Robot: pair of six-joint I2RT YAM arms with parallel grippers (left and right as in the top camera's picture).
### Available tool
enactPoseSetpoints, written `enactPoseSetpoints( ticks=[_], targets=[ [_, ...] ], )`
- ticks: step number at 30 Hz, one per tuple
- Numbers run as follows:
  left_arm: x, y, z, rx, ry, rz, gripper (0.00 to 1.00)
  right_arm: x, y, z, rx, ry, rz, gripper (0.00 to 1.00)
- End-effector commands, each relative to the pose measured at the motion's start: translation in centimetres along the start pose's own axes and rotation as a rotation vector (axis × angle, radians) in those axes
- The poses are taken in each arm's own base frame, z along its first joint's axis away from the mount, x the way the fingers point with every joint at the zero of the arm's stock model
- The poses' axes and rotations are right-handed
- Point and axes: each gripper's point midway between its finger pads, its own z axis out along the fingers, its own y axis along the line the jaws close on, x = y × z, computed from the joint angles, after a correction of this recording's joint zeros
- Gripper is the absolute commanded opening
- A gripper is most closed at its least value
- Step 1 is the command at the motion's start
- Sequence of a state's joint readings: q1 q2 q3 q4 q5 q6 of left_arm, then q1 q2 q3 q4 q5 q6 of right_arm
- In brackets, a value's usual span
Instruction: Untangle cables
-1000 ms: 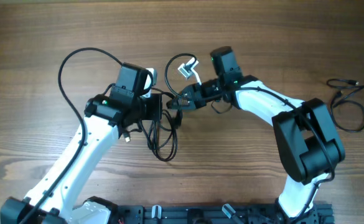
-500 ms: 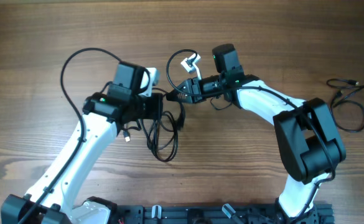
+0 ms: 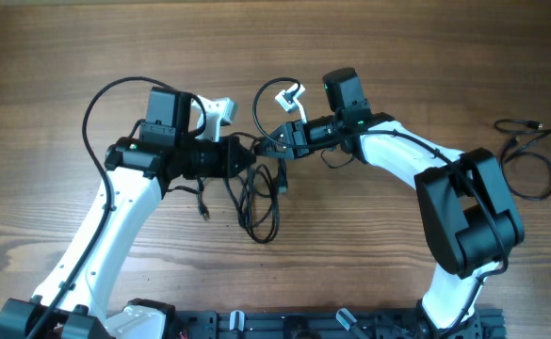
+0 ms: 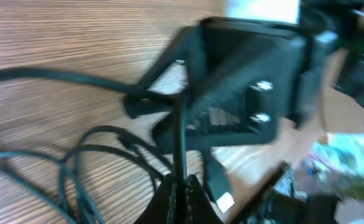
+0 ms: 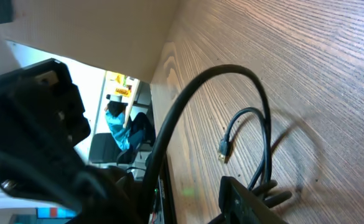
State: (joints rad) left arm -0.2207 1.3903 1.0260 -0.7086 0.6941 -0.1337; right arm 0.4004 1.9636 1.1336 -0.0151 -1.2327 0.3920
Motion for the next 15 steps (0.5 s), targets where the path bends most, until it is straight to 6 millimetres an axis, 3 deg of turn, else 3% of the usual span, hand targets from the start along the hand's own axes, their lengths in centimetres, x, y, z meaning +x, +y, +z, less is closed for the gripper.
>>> enactPoseSetpoints(
  ticks=[1, 4, 6, 10, 12, 15],
  targets=[
    [1.0, -4.5, -0.6, 0.266, 0.039, 0.153, 0.04, -0.7, -2.3, -0.1, 0.115, -0.048, 0.078, 0.48],
    [1.4, -5.9, -1.1, 0.358, 0.043, 0.214, 0.04, -1.0, -4.9, -0.6, 0.257, -0.093, 0.130, 0.52],
    [1.7, -6.4, -1.3, 0.394, 0.048, 0.236, 0.04, -0.6, -7.8, -1.6, 0.423, -0.124, 0.188, 0.56],
    [2.3, -6.9, -1.5, 0.427, 0.058, 0.261, 0.04, 1.2, -13.3, -5.5, 0.796, -0.183, 0.328, 0.64],
    [2.5, -7.0, -1.6, 0.440, 0.062, 0.272, 0.04, 2.1, -14.6, -7.0, 0.913, -0.200, 0.383, 0.66],
    [2.5, -6.8, -1.5, 0.429, 0.065, 0.269, 0.04, 2.3, -14.5, -6.9, 0.907, -0.192, 0.387, 0.71]
  ],
)
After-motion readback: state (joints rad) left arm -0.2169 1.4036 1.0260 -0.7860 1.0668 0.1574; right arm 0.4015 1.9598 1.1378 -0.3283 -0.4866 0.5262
